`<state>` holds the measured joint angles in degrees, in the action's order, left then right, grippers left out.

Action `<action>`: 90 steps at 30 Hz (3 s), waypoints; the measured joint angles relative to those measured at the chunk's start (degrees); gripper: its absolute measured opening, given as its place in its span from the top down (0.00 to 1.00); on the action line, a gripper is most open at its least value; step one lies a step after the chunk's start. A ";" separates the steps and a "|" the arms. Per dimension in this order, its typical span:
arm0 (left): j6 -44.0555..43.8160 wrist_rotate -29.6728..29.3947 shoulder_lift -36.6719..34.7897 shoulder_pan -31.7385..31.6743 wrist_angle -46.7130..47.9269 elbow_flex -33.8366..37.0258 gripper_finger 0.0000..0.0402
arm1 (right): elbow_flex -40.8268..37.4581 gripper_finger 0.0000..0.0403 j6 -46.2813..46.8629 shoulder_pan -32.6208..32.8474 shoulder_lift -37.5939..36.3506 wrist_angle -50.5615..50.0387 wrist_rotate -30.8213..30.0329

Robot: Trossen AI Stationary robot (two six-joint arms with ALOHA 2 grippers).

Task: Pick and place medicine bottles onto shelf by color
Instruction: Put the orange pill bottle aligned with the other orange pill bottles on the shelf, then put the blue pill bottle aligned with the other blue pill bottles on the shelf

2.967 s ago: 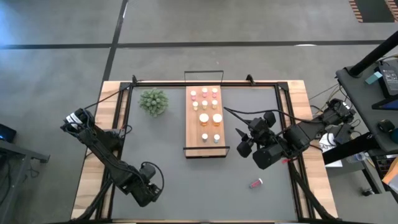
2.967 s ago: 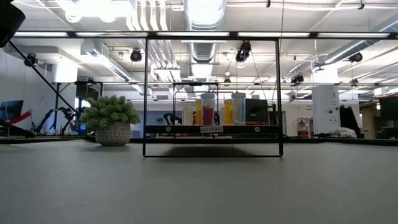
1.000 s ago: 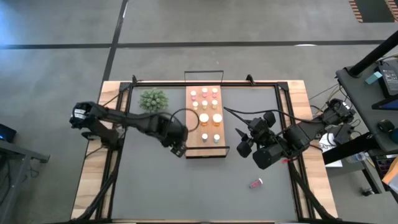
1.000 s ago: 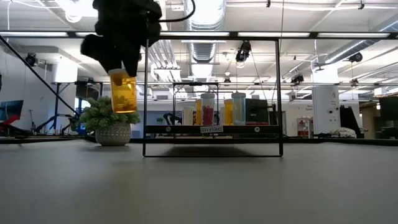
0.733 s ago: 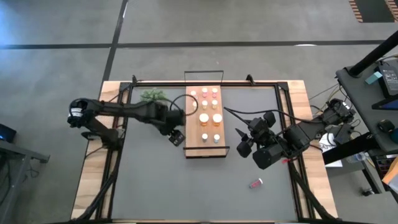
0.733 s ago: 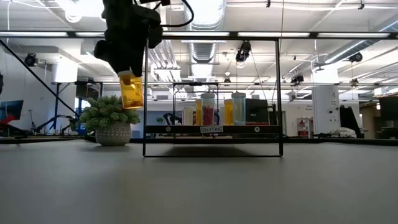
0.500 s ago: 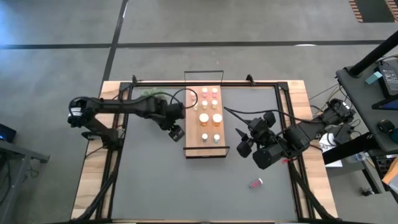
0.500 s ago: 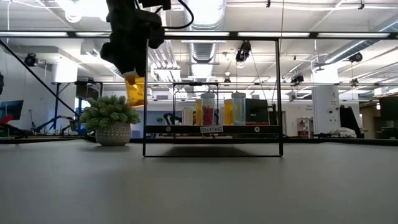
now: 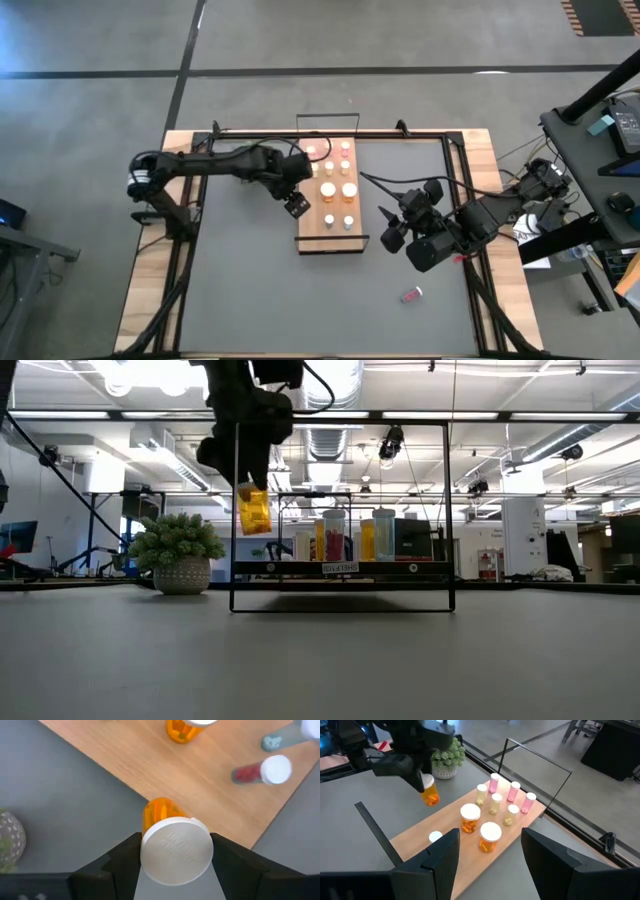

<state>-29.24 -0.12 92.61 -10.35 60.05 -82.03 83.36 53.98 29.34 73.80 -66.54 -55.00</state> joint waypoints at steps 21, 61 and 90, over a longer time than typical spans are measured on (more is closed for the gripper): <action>7.67 -0.76 9.51 -2.27 -5.70 -3.75 0.49 | 0.02 0.50 0.00 -0.02 0.02 0.00 0.02; 7.08 -1.42 11.18 -4.57 -12.29 -3.18 0.49 | 0.00 0.50 0.00 -0.02 0.02 0.02 0.01; 7.62 -0.68 4.35 -4.38 -13.93 -3.86 0.34 | 0.02 0.50 0.00 0.00 0.00 0.00 0.02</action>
<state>-21.62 -0.80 96.96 -14.73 46.12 -85.89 83.37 53.98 29.34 73.80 -66.54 -54.98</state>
